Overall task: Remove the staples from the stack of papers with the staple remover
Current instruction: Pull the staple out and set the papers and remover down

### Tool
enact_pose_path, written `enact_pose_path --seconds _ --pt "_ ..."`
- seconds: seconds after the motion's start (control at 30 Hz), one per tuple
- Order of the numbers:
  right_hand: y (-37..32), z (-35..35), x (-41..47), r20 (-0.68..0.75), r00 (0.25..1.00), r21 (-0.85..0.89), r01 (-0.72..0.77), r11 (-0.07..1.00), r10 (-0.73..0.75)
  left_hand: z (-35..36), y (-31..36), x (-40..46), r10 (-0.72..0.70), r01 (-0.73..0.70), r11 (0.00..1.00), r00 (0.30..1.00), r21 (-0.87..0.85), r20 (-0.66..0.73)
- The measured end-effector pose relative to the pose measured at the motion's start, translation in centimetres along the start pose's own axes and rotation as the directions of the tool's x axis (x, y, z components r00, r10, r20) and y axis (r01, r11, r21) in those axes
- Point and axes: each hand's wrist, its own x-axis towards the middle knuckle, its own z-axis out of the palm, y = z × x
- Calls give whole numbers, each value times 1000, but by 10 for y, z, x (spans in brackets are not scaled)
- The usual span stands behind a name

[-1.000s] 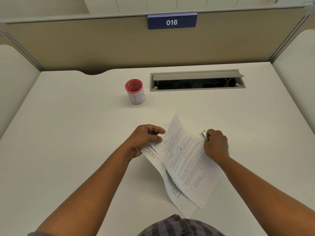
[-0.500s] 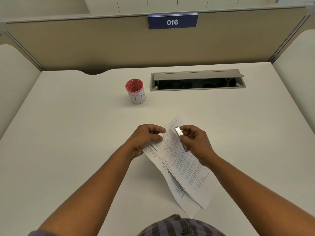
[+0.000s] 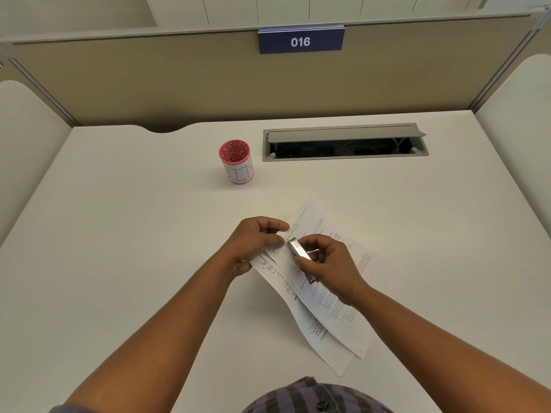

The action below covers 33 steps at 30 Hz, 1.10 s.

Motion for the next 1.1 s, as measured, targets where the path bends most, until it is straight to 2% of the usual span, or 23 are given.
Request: enact_pose_path --seconds 0.1,0.67,0.87,1.1 --pt "0 2 -1 -6 1000 -2 3 1000 -4 1 0 -1 1 -1 1000 1000 -9 3" --pt "4 14 -1 -68 993 260 -76 963 97 5 -4 -1 41 -40 998 999 -54 15" --pt "10 17 -5 -110 994 140 0 990 16 5 -5 -3 38 -35 995 999 -92 26" --pt "17 23 -7 -162 987 126 20 992 1 8 -6 -3 46 -44 992 999 -116 21"
